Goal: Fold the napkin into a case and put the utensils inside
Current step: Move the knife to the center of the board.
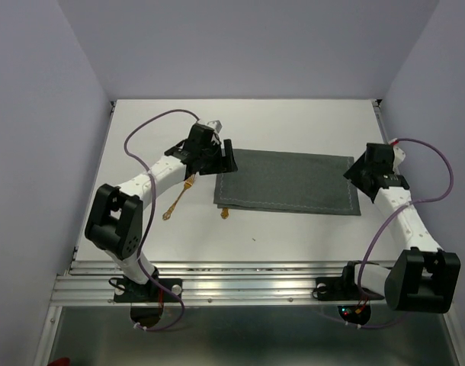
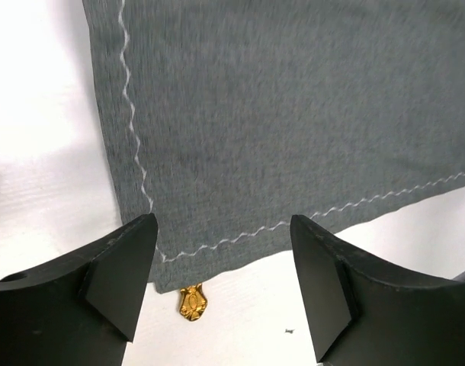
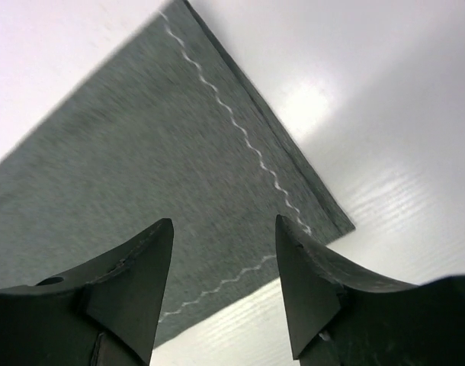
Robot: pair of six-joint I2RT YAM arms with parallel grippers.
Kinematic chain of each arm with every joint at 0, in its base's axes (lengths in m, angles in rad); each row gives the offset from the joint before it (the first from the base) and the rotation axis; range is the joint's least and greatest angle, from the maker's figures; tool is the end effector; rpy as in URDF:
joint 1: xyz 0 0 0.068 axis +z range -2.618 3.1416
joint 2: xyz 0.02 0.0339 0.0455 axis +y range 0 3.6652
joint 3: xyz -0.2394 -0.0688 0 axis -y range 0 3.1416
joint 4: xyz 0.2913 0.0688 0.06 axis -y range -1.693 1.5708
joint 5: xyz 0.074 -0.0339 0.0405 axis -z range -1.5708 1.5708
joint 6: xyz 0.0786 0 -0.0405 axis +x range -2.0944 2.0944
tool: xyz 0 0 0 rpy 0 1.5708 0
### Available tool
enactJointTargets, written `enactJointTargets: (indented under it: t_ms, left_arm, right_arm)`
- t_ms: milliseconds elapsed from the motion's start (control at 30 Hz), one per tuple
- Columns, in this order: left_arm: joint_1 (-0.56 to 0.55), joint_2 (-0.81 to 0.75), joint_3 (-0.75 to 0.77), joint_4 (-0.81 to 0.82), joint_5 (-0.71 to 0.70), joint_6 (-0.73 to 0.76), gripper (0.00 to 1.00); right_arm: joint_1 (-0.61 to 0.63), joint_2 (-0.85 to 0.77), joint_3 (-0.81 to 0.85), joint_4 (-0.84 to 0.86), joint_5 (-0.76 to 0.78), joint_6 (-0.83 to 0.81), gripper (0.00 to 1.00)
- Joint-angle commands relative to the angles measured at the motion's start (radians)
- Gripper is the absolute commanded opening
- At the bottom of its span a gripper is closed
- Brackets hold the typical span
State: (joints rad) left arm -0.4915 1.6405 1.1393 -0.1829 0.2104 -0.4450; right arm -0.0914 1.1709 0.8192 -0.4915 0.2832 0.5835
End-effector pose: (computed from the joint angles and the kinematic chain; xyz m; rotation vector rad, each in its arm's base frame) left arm 0.3783 -0.2211 0.1696 0.1717 2.3372 -0.7222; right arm 0.3170 -0.0511 0.1784 0.9059 2.1933 -0.1079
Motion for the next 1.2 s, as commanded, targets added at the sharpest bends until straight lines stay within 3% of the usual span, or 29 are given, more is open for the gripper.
enactJointTargets:
  t_ms: [0, 33, 67, 200, 300, 833, 1167]
  left_arm:
    - [-0.004, -0.048, 0.12, -0.033, -0.051, 0.035, 0.79]
    - [-0.004, -0.035, 0.135, -0.033, -0.052, 0.037, 0.77]
    - [-0.004, -0.003, 0.151, -0.041, -0.052, 0.037, 0.74]
    - [-0.004, 0.08, 0.241, -0.041, -0.061, 0.048, 0.51]
    - [-0.004, 0.146, 0.318, -0.076, -0.089, 0.061, 0.42]
    - [-0.002, 0.343, 0.511, -0.168, -0.135, 0.098, 0.38]
    - [-0.002, 0.124, 0.249, -0.185, -0.2, 0.112, 0.46]
  right_arm:
    - [-0.005, 0.024, 0.113, -0.002, -0.024, -0.03, 0.59]
    - [-0.005, 0.038, 0.124, 0.002, -0.041, -0.031, 0.54]
    - [-0.005, 0.055, 0.144, 0.002, -0.064, -0.025, 0.43]
    - [-0.005, 0.136, 0.198, 0.007, -0.104, -0.037, 0.22]
    - [-0.005, 0.194, 0.239, 0.002, -0.114, -0.065, 0.15]
    - [-0.024, 0.509, 0.356, -0.002, -0.065, -0.12, 0.12]
    - [-0.024, 0.469, 0.295, 0.027, -0.107, -0.131, 0.12]
